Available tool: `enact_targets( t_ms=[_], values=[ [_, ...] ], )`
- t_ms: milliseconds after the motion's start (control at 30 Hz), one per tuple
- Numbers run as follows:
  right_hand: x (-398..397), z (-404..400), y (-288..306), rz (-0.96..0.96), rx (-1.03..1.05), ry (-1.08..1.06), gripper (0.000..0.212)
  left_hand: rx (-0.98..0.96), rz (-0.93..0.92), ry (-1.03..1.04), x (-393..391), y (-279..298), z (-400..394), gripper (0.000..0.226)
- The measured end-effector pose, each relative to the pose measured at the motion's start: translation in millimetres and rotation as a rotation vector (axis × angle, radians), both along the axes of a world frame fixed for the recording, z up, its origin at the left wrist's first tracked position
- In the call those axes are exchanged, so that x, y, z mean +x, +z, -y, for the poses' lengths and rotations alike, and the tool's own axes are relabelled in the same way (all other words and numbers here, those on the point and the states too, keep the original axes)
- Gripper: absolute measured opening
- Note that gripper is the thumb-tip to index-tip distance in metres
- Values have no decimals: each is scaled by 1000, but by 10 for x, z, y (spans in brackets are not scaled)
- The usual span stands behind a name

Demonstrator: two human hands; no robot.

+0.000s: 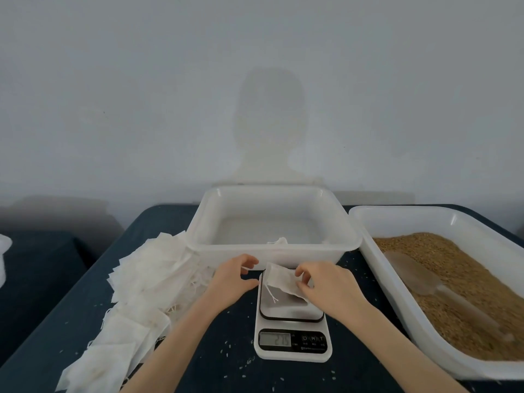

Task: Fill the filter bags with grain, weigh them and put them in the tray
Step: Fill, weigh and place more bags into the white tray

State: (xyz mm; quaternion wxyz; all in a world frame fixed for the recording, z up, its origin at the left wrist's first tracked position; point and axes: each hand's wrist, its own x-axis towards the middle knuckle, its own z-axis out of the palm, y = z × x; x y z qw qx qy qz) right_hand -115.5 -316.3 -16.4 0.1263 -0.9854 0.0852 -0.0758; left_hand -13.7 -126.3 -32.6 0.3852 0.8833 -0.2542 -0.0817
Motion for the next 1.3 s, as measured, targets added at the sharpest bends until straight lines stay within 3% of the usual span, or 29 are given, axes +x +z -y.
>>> enact_targets(
  t_ms=[200,400,533,633,767,867,933,1000,1067,1133,1233,1300],
  values=[
    [57,-114,-28,32,31,18,25,-9,-6,34,49,-67,-22,38],
    [202,-459,-124,100,-131,45,51,-15,-13,63,45,-82,36,36],
    [363,-460,-168,75,-230,26,19,59,19,-30,37,-74,52,42],
    [397,-366,-176,63,-273,24,20,146,84,-105,23,-46,74,50],
    [341,-117,23,117,-136,23,24,164,146,-146,-24,105,121,47],
    [321,81,326,96,52,120,22,194,415,-124,-73,324,202,44],
    [369,177,536,95,284,200,19,162,504,-110,-28,497,286,44],
    [480,235,708,131,400,245,19,130,426,-117,110,647,376,48],
    [664,275,818,153,370,260,19,42,234,-148,294,759,453,57],
    [885,308,859,144,291,254,20,-76,96,-139,472,813,513,52],
    [1204,333,786,117,169,210,23,-106,153,-9,710,784,594,19],
    [1371,307,659,113,108,174,24,-81,199,73,823,709,641,9]
  ],
)
